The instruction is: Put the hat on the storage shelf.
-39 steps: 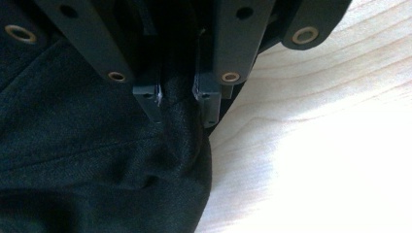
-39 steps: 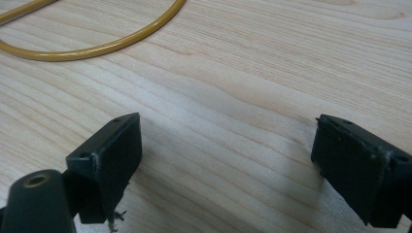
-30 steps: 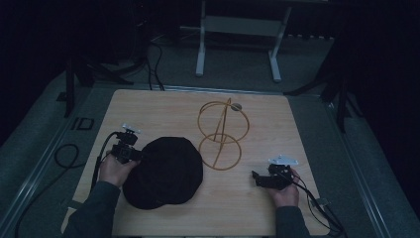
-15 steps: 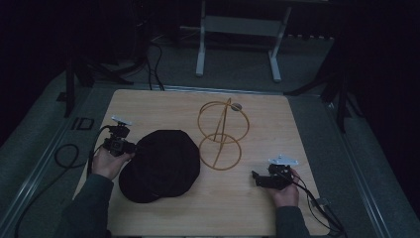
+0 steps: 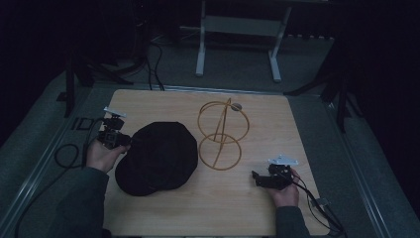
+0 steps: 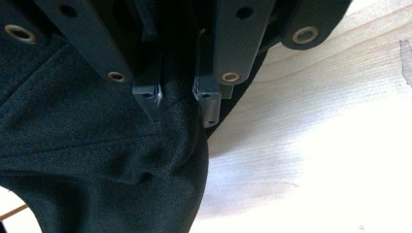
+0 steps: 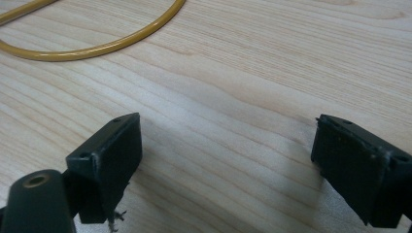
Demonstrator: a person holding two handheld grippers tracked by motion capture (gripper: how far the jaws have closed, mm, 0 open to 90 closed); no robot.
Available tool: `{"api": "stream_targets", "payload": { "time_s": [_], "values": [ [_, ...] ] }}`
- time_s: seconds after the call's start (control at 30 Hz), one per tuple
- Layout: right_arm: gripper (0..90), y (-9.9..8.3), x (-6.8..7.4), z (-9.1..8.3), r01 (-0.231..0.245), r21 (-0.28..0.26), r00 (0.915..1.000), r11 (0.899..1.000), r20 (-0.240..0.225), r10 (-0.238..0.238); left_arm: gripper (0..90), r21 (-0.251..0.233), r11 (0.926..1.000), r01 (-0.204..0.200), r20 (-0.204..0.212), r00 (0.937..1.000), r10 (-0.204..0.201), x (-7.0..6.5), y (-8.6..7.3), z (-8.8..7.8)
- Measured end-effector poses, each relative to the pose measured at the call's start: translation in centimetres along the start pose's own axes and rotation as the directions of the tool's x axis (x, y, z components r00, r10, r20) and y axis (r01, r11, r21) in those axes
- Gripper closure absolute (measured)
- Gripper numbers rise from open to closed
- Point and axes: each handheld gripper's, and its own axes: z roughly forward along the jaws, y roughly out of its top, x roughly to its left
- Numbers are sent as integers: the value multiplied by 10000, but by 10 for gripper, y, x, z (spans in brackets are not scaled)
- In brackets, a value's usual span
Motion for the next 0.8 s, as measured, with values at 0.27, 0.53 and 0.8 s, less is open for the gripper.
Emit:
{"api": "stream_targets", "payload": {
  "time_s": [0.27,0.53,0.8],
  "values": [
    [112,0,0,0,15,-13,10000,10000,-3,-15,780,-97,9999,119,54,9999,-118,2,9,-6],
    [112,0,0,0,21,-12,10000,10000,-5,-21,779,-187,9995,253,138,9996,-251,6,16,-12],
    [112,0,0,0,17,-14,10000,10000,-3,-17,778,-321,9989,347,223,9992,-340,5,28,-16]
  ]
}}
